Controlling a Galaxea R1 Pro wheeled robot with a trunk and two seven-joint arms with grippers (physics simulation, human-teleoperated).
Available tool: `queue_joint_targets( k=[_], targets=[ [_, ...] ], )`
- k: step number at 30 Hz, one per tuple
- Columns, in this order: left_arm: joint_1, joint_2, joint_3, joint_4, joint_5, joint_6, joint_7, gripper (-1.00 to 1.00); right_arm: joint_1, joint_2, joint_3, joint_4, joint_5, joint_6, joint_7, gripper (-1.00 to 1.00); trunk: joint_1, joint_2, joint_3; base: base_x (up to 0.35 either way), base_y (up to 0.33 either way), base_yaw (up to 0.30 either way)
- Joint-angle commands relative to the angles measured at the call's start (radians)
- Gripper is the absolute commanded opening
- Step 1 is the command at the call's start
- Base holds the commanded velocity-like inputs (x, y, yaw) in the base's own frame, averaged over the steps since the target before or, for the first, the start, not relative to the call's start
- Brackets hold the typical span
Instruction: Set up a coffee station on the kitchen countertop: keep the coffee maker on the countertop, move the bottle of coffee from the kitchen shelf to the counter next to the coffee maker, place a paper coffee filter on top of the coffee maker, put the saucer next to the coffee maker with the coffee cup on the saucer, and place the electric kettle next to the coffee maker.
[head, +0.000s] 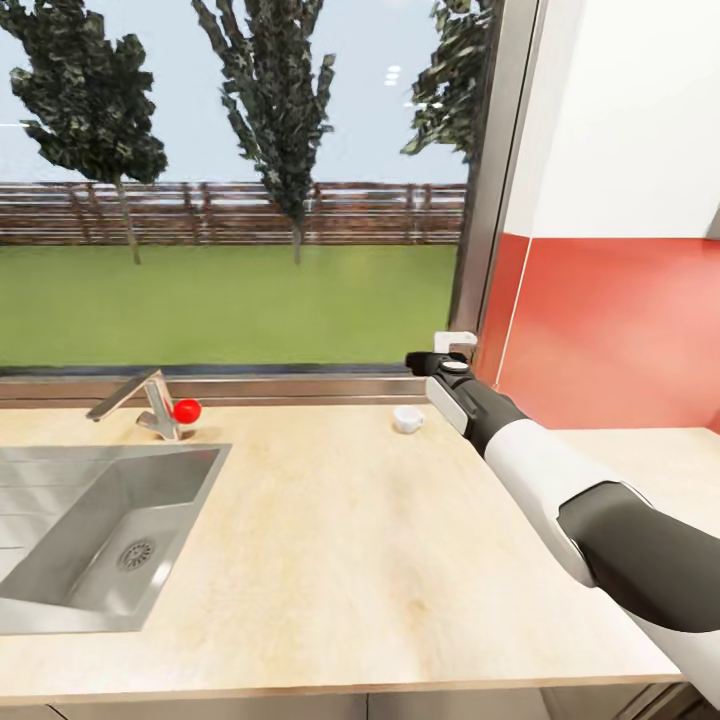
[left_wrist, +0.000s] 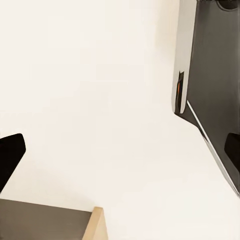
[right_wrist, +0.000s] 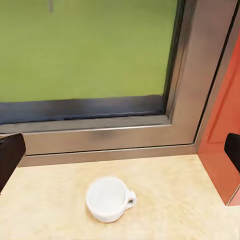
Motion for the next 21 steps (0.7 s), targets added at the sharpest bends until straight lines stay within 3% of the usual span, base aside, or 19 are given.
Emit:
queue_joint_targets(
  k=[1, 21],
  targets=[
    [-0.001, 0.000, -0.009, 0.002, 0.009, -0.003, 0.001, 1.00, -0.001, -0.001, 0.008, -0.001, -0.006, 0.005, -0.008, 1.00, 0.001, -0.002, -0.002, 0.215, 0.123, 0.000],
    [-0.001, -0.002, -0.009, 0.002, 0.009, -0.003, 0.000, 1.00, -0.001, -0.001, 0.008, -0.001, -0.006, 0.005, -0.008, 1.00, 0.001, -0.002, -0.002, 0.140, 0.042, 0.000]
  ],
)
